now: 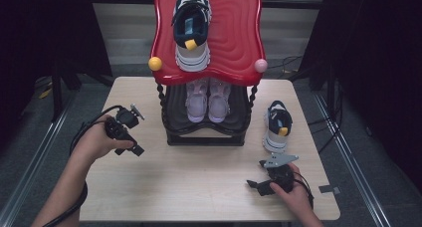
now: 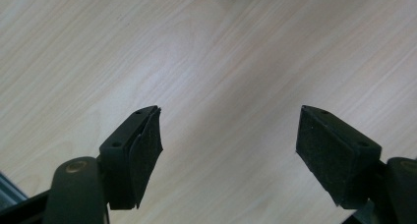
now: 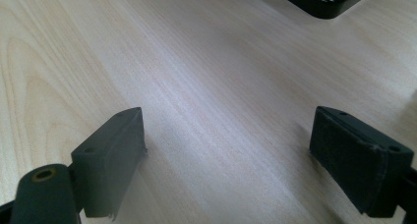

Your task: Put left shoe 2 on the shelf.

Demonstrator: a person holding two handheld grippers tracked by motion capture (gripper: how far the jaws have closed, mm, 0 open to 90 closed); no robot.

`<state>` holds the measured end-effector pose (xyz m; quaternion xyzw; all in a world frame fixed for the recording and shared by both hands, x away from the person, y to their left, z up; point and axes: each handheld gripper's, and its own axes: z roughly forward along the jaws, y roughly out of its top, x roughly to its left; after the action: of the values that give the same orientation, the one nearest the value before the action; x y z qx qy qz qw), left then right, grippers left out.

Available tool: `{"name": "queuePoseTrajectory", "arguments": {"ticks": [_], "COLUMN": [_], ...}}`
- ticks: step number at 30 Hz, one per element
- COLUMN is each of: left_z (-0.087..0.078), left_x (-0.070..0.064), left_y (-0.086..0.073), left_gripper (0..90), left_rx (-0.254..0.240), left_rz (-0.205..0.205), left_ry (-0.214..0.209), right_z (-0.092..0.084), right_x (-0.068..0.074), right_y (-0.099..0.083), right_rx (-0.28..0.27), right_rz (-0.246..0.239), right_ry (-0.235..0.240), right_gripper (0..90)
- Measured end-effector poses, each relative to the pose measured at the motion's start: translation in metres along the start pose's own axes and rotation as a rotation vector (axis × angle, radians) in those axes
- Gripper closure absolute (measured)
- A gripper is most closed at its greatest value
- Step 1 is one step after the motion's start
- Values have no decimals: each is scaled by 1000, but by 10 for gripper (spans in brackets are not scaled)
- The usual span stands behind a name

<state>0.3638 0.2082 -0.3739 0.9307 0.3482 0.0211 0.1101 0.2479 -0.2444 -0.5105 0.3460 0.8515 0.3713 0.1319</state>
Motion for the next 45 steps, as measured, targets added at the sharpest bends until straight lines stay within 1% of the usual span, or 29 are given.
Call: {"name": "queuePoseTrajectory", "arguments": {"ticks": [2,3,5,8,10,11,12,14,15,18,19,21,22,23,24,27,28,29,30,31,32,34,35,39,40,42,43,44,45], "left_z": [7,10,16,25,32,34,38,45,49,57,59,64,67,70,72,77,80,82,84,87,89,95,98,107,109,111,112,113,114], "left_x": [-1,0,-1,-1,-1,-1,-1,-2,-1,-1,-2,-1,-2,-2,-1,-1,-1,-2,-1,-2,-2,-5,-5,-8,-9,-9,-9,-10,-10], "left_y": [-1,-1,-2,-3,-5,-6,-7,-9,-11,-13,-14,-17,-18,-19,-19,-22,-23,-24,-24,-25,-25,-27,-27,-30,-31,-33,-34,-35,-36], "left_gripper": [249,249,249,248,248,245,244,246,246,246,246,242,241,241,238,235,234,233,234,232,230,225,221,210,200,194,188,186,183], "left_rx": [-8,-4,-20,-41,-61,-64,-70,-84,-85,-109,-122,-148,-160,-170,-178,-219,-235,-246,-253,-258,-262,-273,-268,-283,-306,-341,-352,-368,-380], "left_rz": [-11,-1,-19,-13,-31,-27,-22,-41,-39,-45,-47,-46,-63,-66,-58,-72,-86,-94,-91,-103,-95,-98,-93,-84,-98,-108,-102,-113,-125], "left_ry": [-7,-4,-15,-8,-6,-5,-9,-21,-26,-20,-13,-16,-15,-14,-5,20,17,24,24,21,24,37,47,78,78,82,83,74,76], "right_z": [0,0,0,0,0,0,0,0,0,0,0,0,0,0,0,0,0,0,0,0,0,0,0,0,0,0,0,0,0], "right_x": [0,0,0,0,0,0,0,0,0,0,0,0,0,0,0,0,0,0,0,0,0,0,0,0,0,0,0,0,0], "right_y": [0,0,0,0,0,0,0,0,0,0,0,0,0,0,0,0,0,0,0,0,0,0,0,0,0,0,0,0,0], "right_rx": [0,0,0,0,0,0,0,0,0,0,0,0,0,0,0,0,0,0,0,0,0,0,0,0,0,0,0,0,0], "right_rz": [0,0,0,0,0,0,0,0,0,0,0,1,0,0,0,0,0,0,0,0,0,0,0,0,0,0,1,0,0], "right_ry": [0,0,0,0,0,0,0,0,0,0,0,0,0,0,0,0,0,0,0,0,0,0,0,0,0,0,0,0,0], "right_gripper": [131,131,131,131,131,131,131,131,131,131,131,131,131,131,131,131,131,131,131,130,131,131,131,131,131,131,131,131,131]}}
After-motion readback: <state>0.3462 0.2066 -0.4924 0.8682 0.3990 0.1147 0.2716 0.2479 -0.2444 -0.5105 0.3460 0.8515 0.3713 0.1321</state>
